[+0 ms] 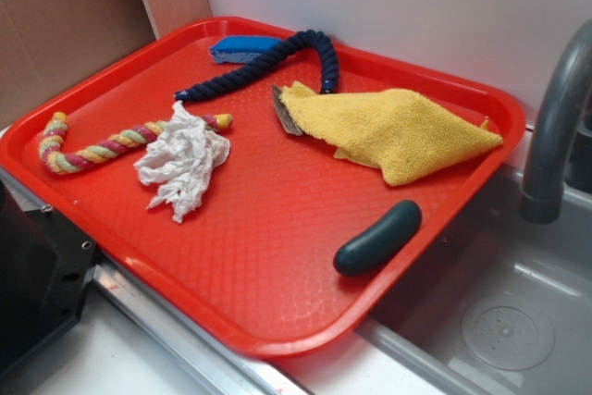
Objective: Grab the white paper.
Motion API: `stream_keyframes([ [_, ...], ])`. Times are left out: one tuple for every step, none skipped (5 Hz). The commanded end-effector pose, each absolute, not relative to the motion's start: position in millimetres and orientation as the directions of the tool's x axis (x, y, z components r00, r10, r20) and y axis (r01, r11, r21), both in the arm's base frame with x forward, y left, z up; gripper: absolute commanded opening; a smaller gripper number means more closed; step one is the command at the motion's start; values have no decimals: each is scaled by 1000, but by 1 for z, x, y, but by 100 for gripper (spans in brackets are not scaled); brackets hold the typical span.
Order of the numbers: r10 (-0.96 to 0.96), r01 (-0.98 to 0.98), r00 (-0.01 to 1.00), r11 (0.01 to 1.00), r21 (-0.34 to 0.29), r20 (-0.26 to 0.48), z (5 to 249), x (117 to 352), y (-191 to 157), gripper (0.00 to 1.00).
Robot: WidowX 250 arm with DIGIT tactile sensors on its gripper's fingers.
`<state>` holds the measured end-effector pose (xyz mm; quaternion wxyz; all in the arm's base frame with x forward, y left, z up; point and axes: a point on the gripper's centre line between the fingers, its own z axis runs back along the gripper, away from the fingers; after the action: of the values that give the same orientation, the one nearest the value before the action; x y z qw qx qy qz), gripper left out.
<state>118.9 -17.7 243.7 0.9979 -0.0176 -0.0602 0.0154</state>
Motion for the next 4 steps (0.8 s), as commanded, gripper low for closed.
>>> stream_keyframes([
  [33,-29,992,999,-37,120,244,119,-18,100],
  [-220,220,974,976,3,58,194,168,-16,100],
  [-453,454,886,891,7,101,146,184,-26,100],
  [-592,588,802,806,65,82,101,180,-34,100],
])
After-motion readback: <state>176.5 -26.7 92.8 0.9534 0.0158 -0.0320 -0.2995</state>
